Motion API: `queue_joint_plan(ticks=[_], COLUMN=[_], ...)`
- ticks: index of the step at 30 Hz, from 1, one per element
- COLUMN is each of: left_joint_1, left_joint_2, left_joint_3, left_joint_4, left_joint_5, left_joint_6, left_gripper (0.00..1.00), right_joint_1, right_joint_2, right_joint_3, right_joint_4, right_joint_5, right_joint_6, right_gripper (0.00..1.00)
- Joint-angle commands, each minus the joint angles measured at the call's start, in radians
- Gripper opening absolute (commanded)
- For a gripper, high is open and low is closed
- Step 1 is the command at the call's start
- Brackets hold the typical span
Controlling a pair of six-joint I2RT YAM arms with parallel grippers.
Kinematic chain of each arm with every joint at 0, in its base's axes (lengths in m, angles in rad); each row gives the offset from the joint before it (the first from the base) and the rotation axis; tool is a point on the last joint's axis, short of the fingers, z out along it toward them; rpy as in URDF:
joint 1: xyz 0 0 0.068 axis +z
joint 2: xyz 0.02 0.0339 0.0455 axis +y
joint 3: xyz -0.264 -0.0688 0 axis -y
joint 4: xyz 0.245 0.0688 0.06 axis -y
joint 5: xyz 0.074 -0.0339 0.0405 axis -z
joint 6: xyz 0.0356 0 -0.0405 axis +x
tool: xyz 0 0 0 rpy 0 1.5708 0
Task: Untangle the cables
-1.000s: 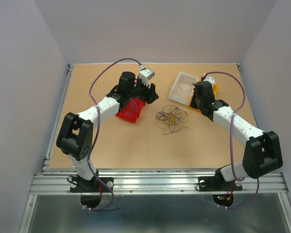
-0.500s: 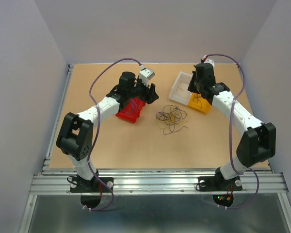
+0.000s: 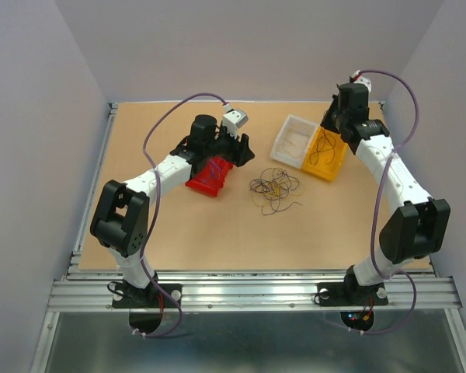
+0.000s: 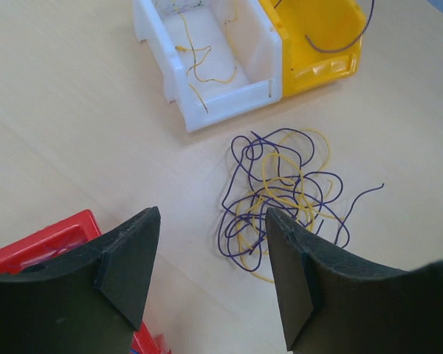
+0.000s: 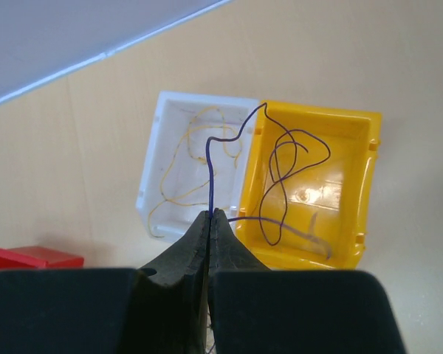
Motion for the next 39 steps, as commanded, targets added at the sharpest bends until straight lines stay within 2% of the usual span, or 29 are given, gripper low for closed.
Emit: queue_joint_plan(ticks=[1,6,19,25,33,39], left_joint_1=[0.002,0.002,0.002,0.002,0.002,0.003], left_joint_2=[-0.027,-0.023,-0.016,-0.021,-0.027,-0.02], left_joint_3=[0.033,0.037,0.041,0.038,0.035,0.038], left_joint_4=[0.019,0.017,0.013,0.013,0.013,0.011], left_joint_5=[0.017,0.014,0.011,0.016,0.016,0.016], left_joint_6=[-0.001,0.003,0.007,0.005,0.007,0.007], left_gripper=[0.7,0.7,0.7,0.7,0.7,0.7], right_joint_1=[-0.064,-0.097,-0.097,-0.098,-0.112,-0.112], right_joint_2=[0.026,0.037,0.023,0.01,0.144,0.286], right_joint_3=[0.068,0.062,-0.156,-0.302,-0.306,-0.19], right_joint_4=[0.003,0.001,0.138,0.247,0.259,0.258], right_joint_5=[-0.066,-0.087,-0.192,-0.099,0.057,0.034], right_joint_6=[-0.01,-0.016,0.043,0.105,0.148,0.143], right_gripper=[0.01,0.01,0.01,0.0,0.01,0.01])
